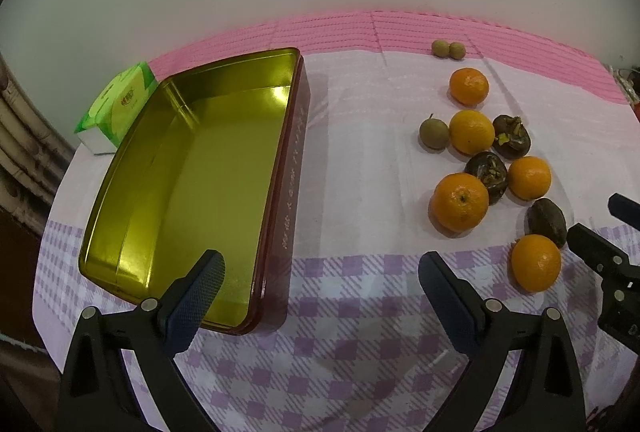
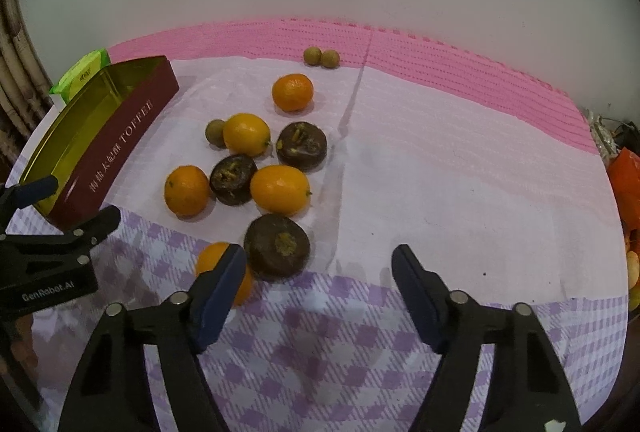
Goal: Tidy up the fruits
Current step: 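Lower the right gripper onto a dark brown fruit and close it, then close the left gripper on a mandarin while the right gripper holds the dark fruit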
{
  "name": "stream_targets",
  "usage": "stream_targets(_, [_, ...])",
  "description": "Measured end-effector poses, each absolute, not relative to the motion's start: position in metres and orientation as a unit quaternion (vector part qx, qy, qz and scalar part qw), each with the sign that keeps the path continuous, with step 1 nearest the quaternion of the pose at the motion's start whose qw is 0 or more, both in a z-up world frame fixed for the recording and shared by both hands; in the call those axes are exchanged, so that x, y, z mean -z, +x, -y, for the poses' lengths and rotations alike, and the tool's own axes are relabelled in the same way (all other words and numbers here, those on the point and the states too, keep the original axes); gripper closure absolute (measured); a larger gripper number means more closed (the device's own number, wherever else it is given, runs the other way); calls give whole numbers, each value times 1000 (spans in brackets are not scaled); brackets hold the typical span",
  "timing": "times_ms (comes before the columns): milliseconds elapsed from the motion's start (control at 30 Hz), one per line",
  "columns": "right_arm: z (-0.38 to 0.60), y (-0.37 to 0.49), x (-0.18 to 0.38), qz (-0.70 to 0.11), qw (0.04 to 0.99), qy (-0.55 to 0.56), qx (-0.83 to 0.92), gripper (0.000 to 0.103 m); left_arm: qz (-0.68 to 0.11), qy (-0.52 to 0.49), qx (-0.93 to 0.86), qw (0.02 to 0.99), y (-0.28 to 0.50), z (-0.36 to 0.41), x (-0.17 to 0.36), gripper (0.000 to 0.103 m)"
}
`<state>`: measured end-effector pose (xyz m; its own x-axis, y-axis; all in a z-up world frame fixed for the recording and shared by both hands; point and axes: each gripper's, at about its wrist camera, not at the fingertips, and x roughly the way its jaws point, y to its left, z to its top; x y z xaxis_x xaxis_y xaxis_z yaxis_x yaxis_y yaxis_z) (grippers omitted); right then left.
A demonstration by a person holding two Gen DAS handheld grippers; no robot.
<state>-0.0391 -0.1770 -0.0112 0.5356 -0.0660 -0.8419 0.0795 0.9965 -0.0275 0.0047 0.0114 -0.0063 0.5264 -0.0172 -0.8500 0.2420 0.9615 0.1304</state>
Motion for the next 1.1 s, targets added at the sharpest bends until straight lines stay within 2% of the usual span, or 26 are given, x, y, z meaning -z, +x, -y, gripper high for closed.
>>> stream_targets(233, [182, -32, 20, -489, 872, 21, 20, 41, -481, 123, 87, 864, 3, -8, 7, 10])
stream_targets(700, [160, -3, 34, -504, 862, 35, -29, 41, -482, 125, 89, 862, 12, -7, 9, 13])
stream_targets(800, [158, 1, 37, -510, 858, 44, -35, 47, -482, 127, 88, 862, 14, -7, 9, 14])
stream_targets(967, [157, 7, 43, -522, 849, 61, -51, 62, -481, 125, 90, 863, 17, -7, 8, 15])
stream_targets(1100, [156, 6, 44, -525, 847, 60, -56, 63, -484, 124, 90, 862, 19, -7, 8, 21])
